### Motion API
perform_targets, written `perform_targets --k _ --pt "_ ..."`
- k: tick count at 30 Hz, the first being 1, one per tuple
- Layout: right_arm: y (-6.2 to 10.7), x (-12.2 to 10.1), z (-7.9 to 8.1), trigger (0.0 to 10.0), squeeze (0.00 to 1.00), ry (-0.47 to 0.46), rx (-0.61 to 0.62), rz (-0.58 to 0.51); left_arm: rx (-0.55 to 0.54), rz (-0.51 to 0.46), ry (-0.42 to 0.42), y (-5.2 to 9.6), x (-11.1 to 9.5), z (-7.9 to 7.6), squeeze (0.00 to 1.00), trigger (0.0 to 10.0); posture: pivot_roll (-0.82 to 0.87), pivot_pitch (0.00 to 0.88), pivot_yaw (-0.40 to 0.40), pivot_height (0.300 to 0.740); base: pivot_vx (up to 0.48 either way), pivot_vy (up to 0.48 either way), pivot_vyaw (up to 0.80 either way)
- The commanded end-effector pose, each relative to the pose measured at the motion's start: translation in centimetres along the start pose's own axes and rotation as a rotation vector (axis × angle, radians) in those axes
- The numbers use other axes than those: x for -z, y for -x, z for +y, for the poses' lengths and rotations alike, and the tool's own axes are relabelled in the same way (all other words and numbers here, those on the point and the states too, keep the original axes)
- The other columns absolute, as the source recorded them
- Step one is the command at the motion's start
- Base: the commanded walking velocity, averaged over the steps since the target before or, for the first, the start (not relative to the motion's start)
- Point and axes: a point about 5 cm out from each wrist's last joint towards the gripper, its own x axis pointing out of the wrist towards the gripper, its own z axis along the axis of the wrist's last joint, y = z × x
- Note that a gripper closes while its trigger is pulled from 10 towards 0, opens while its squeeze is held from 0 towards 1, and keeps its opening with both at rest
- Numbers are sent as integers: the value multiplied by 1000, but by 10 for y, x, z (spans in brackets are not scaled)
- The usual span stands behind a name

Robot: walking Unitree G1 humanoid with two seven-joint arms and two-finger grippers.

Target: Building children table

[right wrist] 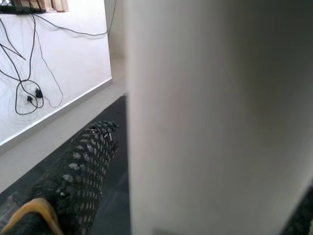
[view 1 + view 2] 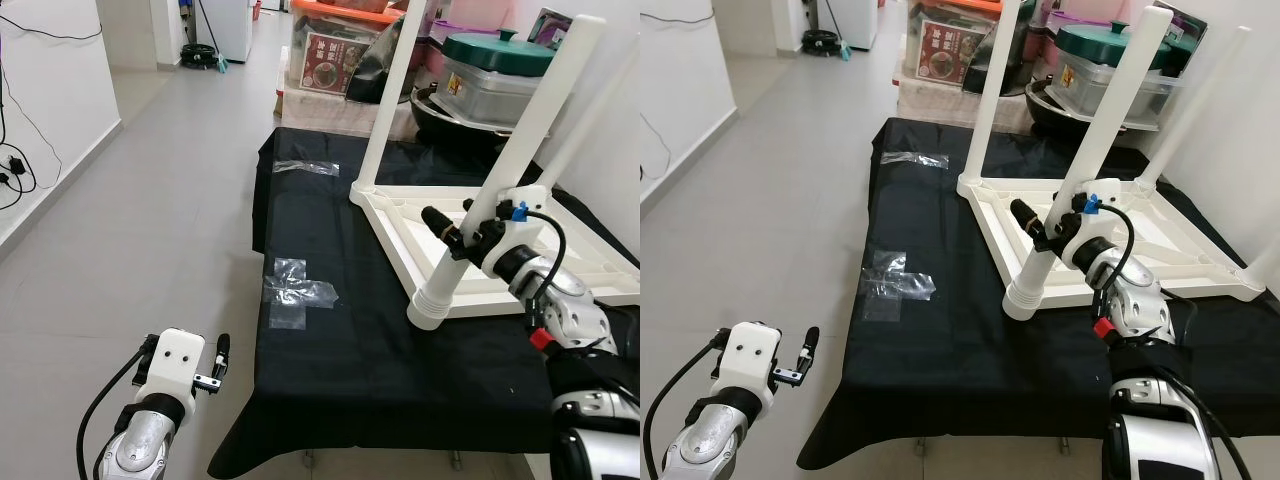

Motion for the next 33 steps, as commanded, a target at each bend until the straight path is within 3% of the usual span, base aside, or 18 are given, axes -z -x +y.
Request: perform_targets --k 1,2,3,16,24,27,30,31,33 --pt "3 -6 -8 7059 0 18 18 -18 12 -2 -6 0 0 -1 0 10000 123 0 -129 740 0 0 0" --pt "3 -7 -10 667 0 21 30 -21 12 -2 -7 -1 0 0 0 10000 122 0 -127 740 0 0 0" --pt "4 -6 -12 0 0 24 35 -20 13 -2 -7 -1 0 0 0 10000 121 0 -127 740 0 0 0" --pt "8 -2 -18 0 0 34 45 -14 19 -5 -8 -2 0 -2 0 10000 118 0 -125 740 0 0 0" --pt "6 4 -12 0 0 30 56 -10 20 -6 -7 -2 0 -3 0 10000 120 0 -130 740 0 0 0" --pt "6 15 -6 0 0 17 102 4 16 -6 -7 -2 0 -2 0 10000 122 0 -134 740 0 0 0" --pt "6 36 4 0 0 11 294 55 14 -5 -9 -2 1 -1 0 10000 120 0 -134 740 0 0 0" --pt "6 36 4 0 0 11 294 55 14 -5 -9 -2 1 -1 0 10000 120 0 -134 740 0 0 0" --pt "10 44 6 0 0 50 451 90 15 -6 -9 -2 1 -2 0 10000 119 0 -136 740 0 0 0"
